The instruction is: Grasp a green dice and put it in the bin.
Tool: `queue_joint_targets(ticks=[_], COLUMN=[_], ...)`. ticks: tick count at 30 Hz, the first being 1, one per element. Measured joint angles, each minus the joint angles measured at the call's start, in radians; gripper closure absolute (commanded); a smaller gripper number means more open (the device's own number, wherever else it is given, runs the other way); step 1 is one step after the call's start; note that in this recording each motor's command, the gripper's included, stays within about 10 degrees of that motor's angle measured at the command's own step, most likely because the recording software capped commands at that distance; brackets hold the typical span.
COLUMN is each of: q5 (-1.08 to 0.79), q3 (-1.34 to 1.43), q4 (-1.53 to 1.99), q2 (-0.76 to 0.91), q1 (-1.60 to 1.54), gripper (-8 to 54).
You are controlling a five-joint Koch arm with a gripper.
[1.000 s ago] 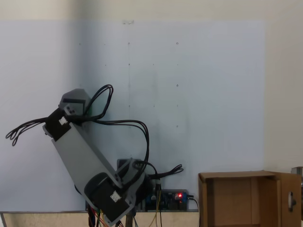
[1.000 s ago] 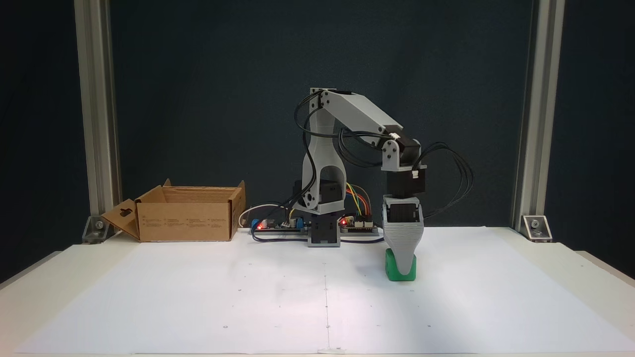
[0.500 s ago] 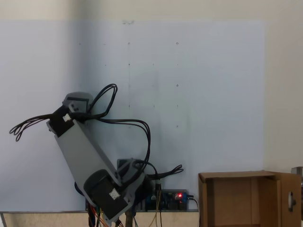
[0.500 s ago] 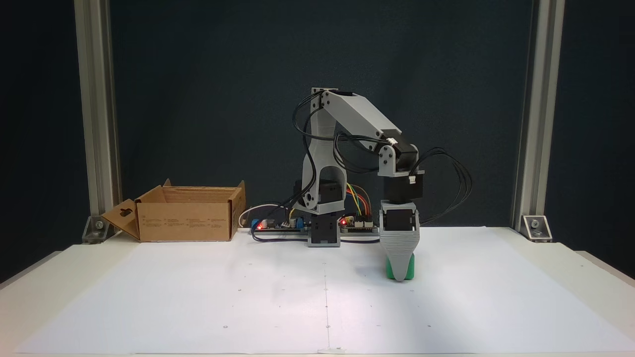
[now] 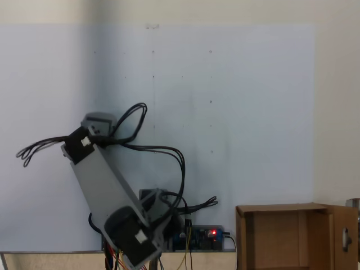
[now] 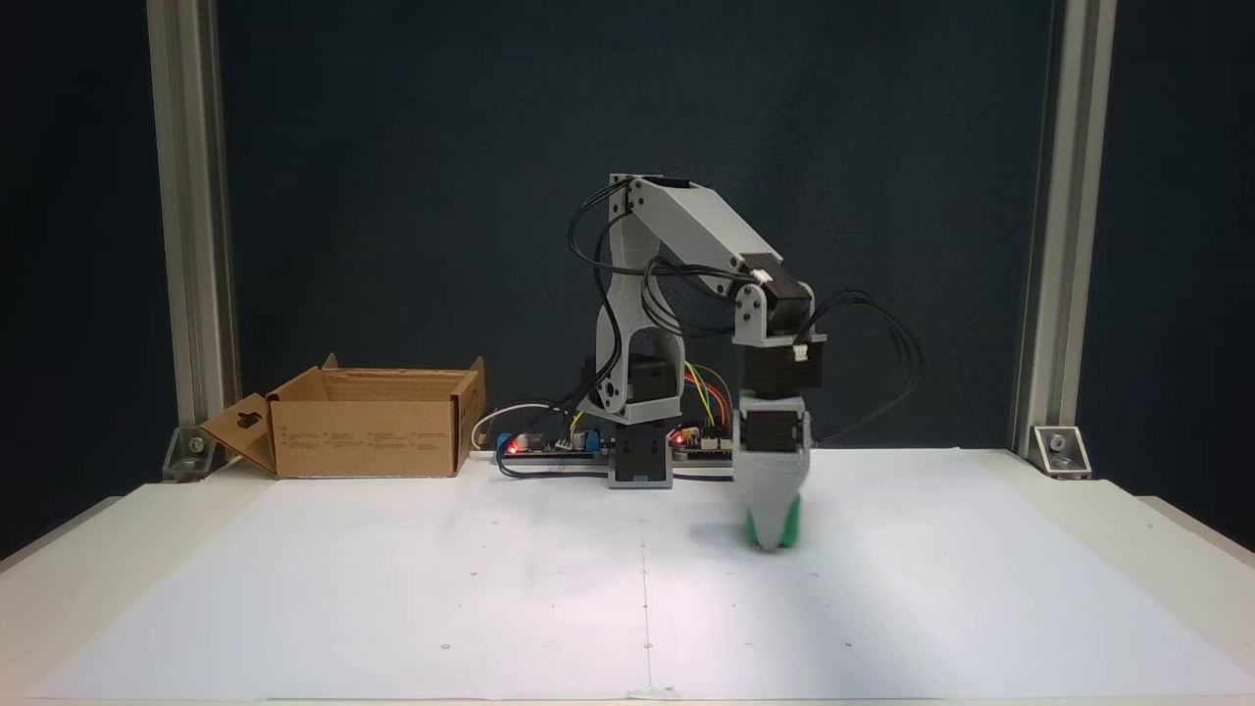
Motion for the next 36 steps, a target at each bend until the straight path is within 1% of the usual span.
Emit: queue_joint_targets(ticks=[3,5,6,9,11,15,21,26,30,31,36], q5=[0.000,0.000,0.000,0.000,0.000,0.000,0.000,-0.018,-0.120,-0.183,-0.298], q3=[-0.011,-0.069,-0.137,-0.219,-0.382,-0.537,-0.543,-0.543,-0.541,-0.543,-0.545], q4=[0.066,0.138,0.204,0.325,0.460,0.571,0.617,0.617,0.618,0.617,0.563], q2=[0.058,0.097,0.124,0.143,0.146,0.156,0.183,0.204,0.241,0.259,0.311], q1=[0.017,0.029,0.051,0.091,0.104,0.109,0.141,0.307,0.535,0.637,0.804], gripper=[33.5,33.5,33.5,33.5,33.5,33.5,33.5,33.5,33.5,33.5,33.5])
